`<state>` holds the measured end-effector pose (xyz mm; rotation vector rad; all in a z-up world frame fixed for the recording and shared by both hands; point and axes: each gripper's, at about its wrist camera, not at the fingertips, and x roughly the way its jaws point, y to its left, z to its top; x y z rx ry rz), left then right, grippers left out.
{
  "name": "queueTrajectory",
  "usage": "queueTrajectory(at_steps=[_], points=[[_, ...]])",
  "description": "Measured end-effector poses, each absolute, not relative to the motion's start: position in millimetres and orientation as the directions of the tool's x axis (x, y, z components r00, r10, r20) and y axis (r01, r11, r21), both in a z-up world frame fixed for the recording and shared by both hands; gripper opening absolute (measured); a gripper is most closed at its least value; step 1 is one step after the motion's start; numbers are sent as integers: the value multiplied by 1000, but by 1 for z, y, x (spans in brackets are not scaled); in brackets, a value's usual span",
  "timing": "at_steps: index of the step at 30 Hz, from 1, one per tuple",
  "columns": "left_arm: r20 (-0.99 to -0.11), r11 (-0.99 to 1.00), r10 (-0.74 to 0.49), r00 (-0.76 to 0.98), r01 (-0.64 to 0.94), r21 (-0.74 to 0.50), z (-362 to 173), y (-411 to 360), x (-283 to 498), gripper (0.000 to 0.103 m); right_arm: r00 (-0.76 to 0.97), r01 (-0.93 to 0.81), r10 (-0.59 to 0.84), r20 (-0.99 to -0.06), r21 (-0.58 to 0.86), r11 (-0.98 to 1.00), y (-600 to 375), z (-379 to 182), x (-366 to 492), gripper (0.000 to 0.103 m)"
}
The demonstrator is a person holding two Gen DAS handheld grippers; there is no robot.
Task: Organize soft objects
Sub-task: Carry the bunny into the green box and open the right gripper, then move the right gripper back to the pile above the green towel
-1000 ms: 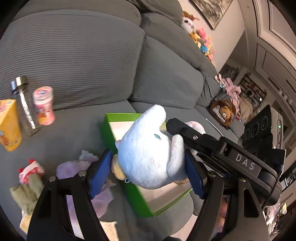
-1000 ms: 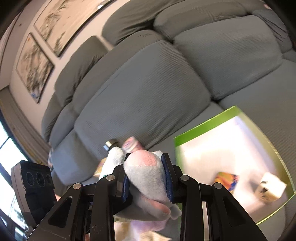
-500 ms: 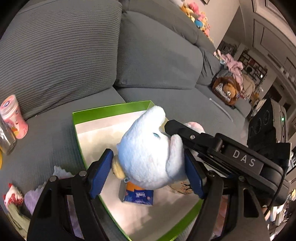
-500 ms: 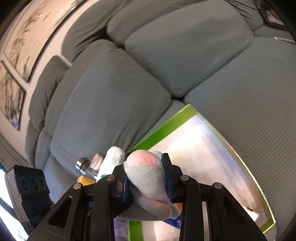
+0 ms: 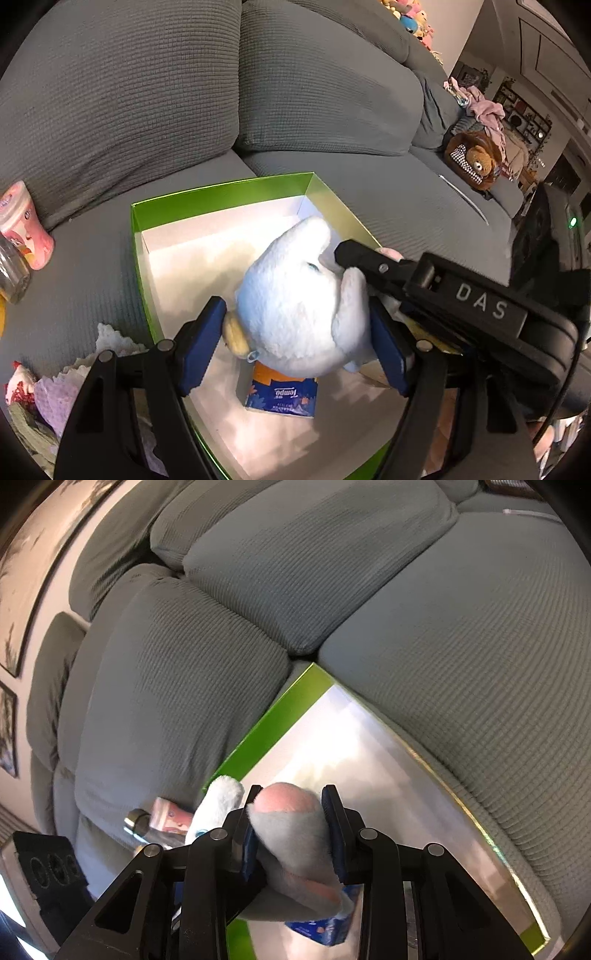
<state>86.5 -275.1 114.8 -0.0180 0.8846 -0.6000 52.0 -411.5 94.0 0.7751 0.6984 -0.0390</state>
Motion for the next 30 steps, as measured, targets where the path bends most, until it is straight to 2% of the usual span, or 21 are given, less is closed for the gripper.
queueTrajectory(at_steps=[4, 6, 9, 10, 12, 14, 16, 18, 20, 30], points=[[-734, 867, -437, 520, 460, -191, 118, -271, 77, 76, 806, 281, 165, -569, 612, 739, -410, 106, 43, 35], [-721, 881, -417, 553, 442, -171, 121, -261, 71, 76, 819, 284, 141, -556, 606, 743, -410, 111, 37, 55], [-700, 901, -391, 597, 403, -160, 129, -242, 65, 85, 844, 261, 127, -520, 606, 751, -407, 120, 28, 64], [-693, 905, -391, 605, 390, -170, 133, -233, 63, 85, 849, 253, 126, -513, 604, 756, -405, 123, 26, 66], [-685, 911, -390, 616, 366, -189, 138, -219, 59, 85, 853, 245, 120, -509, 591, 769, -398, 128, 21, 76], [-678, 926, -365, 638, 323, -195, 144, -198, 53, 85, 857, 226, 118, -502, 571, 789, -386, 135, 17, 82], [-669, 941, -334, 664, 281, -191, 147, -179, 48, 86, 862, 194, 131, -490, 556, 808, -374, 143, 16, 83], [-664, 956, -293, 688, 234, -179, 149, -159, 41, 93, 866, 153, 153, -476, 545, 825, -360, 150, 13, 89], [-667, 972, -235, 707, 174, -158, 149, -139, 35, 96, 867, 116, 176, -466, 533, 838, -346, 157, 11, 91], [-667, 985, -110, 737, -10, -173, 133, -47, -2, 97, 828, -31, 260, -496, 423, 906, -265, 173, 8, 91]])
